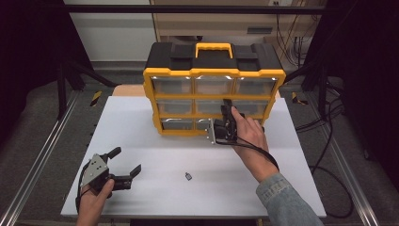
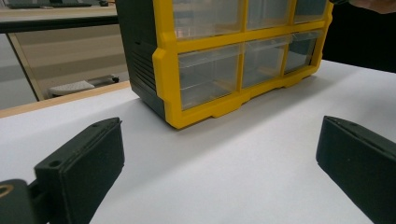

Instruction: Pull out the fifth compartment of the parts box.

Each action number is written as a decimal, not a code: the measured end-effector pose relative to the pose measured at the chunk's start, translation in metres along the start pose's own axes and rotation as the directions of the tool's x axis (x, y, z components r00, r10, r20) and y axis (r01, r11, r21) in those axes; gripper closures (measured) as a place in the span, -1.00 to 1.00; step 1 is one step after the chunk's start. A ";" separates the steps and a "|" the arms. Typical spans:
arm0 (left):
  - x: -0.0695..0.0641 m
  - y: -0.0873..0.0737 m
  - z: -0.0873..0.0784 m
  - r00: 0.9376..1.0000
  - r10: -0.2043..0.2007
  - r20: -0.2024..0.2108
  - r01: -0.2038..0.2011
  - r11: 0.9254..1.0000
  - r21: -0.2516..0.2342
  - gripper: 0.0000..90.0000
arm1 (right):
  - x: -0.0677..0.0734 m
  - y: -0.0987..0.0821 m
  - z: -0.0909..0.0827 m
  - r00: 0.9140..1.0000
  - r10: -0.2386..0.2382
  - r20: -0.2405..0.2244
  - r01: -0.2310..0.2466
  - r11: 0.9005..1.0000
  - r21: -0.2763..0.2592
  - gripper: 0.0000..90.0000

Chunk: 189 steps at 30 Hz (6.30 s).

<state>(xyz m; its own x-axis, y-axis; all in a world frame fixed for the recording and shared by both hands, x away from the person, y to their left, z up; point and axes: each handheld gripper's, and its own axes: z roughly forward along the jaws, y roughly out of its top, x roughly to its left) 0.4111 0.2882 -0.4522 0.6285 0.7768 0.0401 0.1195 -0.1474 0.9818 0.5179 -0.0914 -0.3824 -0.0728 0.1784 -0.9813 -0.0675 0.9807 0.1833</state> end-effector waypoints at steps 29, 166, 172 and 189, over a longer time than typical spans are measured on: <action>0.002 -0.002 0.000 1.000 -0.004 -0.012 0.004 1.000 0.006 -0.98 | 0.000 0.002 -0.002 0.998 -0.044 0.037 0.044 0.999 0.010 0.75; -0.002 0.001 0.000 1.000 0.025 -0.005 -0.025 1.000 0.007 -0.98 | 0.010 0.002 -0.111 1.000 -0.002 -0.005 0.002 0.999 -0.046 0.66; -0.002 0.001 0.000 1.000 0.026 -0.006 -0.026 1.000 0.009 -0.98 | 0.013 -0.002 -0.111 1.000 0.020 -0.001 -0.020 0.999 -0.047 0.64; 0.001 0.003 -0.001 1.000 0.014 -0.014 -0.014 1.000 -0.011 -0.98 | 0.023 -0.038 -0.111 0.935 0.349 -0.059 -0.346 0.937 0.058 0.08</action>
<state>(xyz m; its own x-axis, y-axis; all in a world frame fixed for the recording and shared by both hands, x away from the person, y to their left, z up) 0.4118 0.2892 -0.4492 0.6190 0.7834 0.0565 0.1024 -0.1518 0.9831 0.4079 -0.1335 -0.4057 -0.1506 0.5043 -0.8503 0.0193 0.8614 0.5075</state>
